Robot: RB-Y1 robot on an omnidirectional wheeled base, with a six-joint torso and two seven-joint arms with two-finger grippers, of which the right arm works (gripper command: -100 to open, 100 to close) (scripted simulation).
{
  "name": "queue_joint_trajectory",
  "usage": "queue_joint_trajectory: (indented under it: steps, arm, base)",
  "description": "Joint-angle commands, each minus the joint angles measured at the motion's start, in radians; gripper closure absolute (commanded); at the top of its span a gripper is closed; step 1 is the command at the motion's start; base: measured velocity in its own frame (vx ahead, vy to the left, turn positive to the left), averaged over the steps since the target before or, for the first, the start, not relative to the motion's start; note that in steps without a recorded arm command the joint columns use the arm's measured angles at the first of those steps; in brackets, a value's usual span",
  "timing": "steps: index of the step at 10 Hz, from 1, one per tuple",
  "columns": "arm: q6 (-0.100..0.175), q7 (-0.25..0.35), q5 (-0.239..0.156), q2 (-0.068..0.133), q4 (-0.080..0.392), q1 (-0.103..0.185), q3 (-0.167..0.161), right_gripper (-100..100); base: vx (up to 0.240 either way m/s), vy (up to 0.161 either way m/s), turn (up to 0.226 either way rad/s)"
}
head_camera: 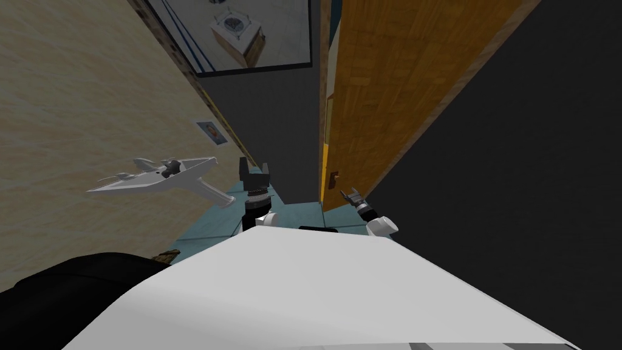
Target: Pull the door open
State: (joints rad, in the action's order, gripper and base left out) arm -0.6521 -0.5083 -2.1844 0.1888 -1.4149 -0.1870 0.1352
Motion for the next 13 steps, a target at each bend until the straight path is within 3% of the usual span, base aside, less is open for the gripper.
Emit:
queue_joint_trajectory:
  steps: [1, 2, 4, 9, 10, 11, 13]
  arm:
    - [0.000, 0.000, 0.000, 0.000, 0.000, 0.000, 0.000, -100]
    - [-0.011, 0.000, -0.018, 0.017, 0.029, 0.013, 0.033, -100]
    - [-0.015, 0.000, -0.023, 0.023, 0.039, 0.017, 0.044, -100]
    - [-0.043, 0.001, -0.071, 0.075, 0.127, 0.057, 0.141, -100]
    - [-0.040, 0.008, -0.065, 0.077, 0.111, 0.050, 0.130, -100]
    - [-0.040, 0.008, -0.065, 0.077, 0.111, 0.050, 0.130, 100]
    - [-0.040, 0.008, -0.065, 0.077, 0.111, 0.050, 0.130, 100]
  base:
    - [-0.003, -0.008, -0.001]
    - [0.050, 0.092, 0.222]
    - [0.108, 0.124, 0.088]
    - [0.155, 0.102, 0.163]
    - [0.083, 0.029, 0.018]
    - [-0.008, -0.006, -0.024]
    - [-0.022, -0.021, 0.004]
